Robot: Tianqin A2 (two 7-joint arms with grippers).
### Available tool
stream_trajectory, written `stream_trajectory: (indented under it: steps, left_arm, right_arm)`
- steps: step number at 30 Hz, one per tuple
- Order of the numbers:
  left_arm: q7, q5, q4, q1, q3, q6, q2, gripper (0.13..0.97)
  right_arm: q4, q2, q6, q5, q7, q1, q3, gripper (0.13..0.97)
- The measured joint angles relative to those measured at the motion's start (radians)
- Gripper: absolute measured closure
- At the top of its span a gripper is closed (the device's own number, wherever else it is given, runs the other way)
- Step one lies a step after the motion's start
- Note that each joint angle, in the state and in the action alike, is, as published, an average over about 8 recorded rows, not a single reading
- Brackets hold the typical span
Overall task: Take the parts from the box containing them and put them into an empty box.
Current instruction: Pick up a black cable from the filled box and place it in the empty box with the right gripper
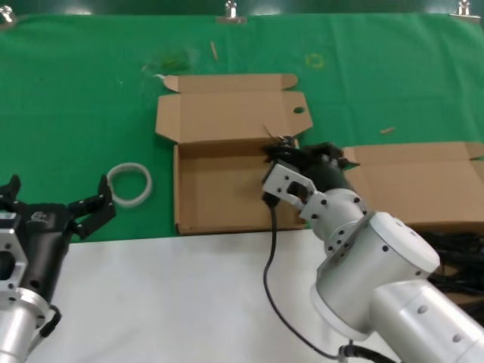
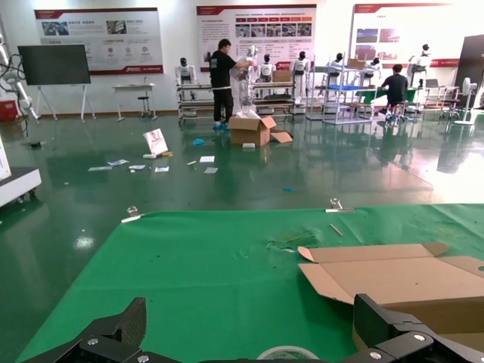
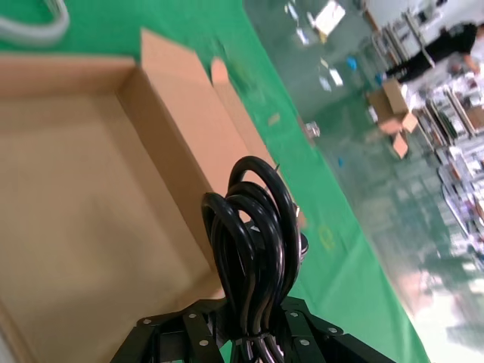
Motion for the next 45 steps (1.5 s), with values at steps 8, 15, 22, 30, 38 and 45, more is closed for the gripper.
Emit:
stream_trajectory:
  steps: [8,15,22,30,38,45]
  left_arm:
    - [0.000,0.000,0.000,0.000,0.000,0.000,0.000,0.132]
    - [0.000,0.000,0.000,0.000,0.000,0.000,0.000,0.132]
    - [0.000,0.000,0.000,0.000,0.000,0.000,0.000,0.132]
    - [0.000,0.000,0.000,0.000,0.000,0.000,0.000,0.132]
    - [0.000,0.000,0.000,0.000,0.000,0.000,0.000,0.132]
    - [0.000,0.000,0.000,0.000,0.000,0.000,0.000,0.132]
  right_arm:
    - [-0.074,0.007,-0.118,0.006,0.202,0.087,-0.162,0.904]
    - [-0.070,0.009,-0.146,0.006,0.391,0.157,-0.321,0.905]
    - [-0.071,0.011,-0.129,0.006,0.466,0.175,-0.376,0.905]
    - [-0.067,0.019,-0.113,0.006,0.493,0.165,-0.379,0.905]
    - [-0.068,0.023,-0.114,0.006,0.504,0.163,-0.382,0.891]
    - [-0.068,0.023,-0.114,0.006,0.504,0.163,-0.382,0.868]
